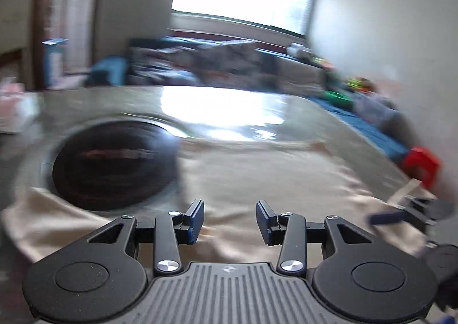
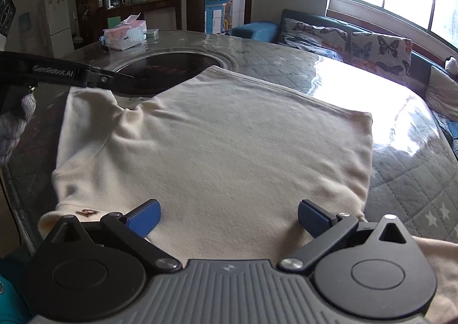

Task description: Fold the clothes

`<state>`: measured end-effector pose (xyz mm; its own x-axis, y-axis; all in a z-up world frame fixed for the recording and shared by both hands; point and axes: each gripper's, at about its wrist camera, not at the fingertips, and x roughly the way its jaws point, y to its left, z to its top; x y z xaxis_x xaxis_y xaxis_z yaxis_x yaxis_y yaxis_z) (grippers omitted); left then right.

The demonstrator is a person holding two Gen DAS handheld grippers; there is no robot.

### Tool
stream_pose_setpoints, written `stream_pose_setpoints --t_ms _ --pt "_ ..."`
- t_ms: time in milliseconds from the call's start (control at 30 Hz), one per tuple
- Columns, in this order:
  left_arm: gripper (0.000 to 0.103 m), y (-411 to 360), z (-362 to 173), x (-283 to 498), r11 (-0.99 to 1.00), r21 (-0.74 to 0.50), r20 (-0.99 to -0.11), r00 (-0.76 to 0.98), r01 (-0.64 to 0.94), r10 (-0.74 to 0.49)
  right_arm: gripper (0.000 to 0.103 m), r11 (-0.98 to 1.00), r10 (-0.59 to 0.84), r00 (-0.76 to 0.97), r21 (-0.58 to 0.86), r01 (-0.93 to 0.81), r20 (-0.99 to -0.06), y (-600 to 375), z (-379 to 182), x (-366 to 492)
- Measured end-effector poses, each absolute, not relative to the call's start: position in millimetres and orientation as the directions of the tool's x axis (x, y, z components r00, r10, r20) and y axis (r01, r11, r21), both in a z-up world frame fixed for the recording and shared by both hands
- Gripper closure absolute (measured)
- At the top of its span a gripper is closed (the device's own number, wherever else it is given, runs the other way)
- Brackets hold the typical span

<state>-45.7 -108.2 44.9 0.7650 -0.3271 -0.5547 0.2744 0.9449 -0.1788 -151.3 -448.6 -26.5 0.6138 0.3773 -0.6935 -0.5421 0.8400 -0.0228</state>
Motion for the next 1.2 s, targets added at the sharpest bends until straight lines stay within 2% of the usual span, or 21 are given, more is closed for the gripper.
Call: stream_pose_setpoints --t_ms 33,233,833,967,1133,1200 --pt "0.060 -113.0 41.7 -44.5 0.935 -0.192 -0.561 0.748 0.297 -0.353 0.000 0.840 0.377 0.614 -0.022 -0.542 -0.694 -449.4 -26.6 -151.8" --pt "0.062 -103.3 18.9 -37.8 0.948 -0.180 -0.632 0.708 0.263 -0.316 0.000 0.843 0.381 0.612 -0.012 -0.538 -0.693 -453.1 -28.5 -153.5" --pt "0.062 -109.4 18.3 -36.3 0.956 -0.109 -0.638 0.718 0.272 -0.277 0.000 0.843 0.392 0.618 -0.004 -0.538 -0.681 -468.7 -19.9 -154.0" --pt "0.059 -111.4 17.4 -37.3 0.956 -0.100 -0.638 0.720 0.275 -0.274 0.000 0.854 0.394 0.635 0.008 -0.521 -0.665 -469.9 -13.6 -135.9" --pt "0.059 -108.2 18.0 -34.9 0.953 -0.117 -0.643 0.711 0.278 -0.286 0.000 0.874 0.377 0.608 0.051 -0.483 -0.698 -480.5 -24.3 -115.6" --pt "0.055 -109.0 19.9 -32.7 0.951 -0.130 -0.649 0.702 0.279 -0.294 0.000 0.873 0.377 0.608 0.050 -0.485 -0.699 -484.6 -25.0 -114.4"
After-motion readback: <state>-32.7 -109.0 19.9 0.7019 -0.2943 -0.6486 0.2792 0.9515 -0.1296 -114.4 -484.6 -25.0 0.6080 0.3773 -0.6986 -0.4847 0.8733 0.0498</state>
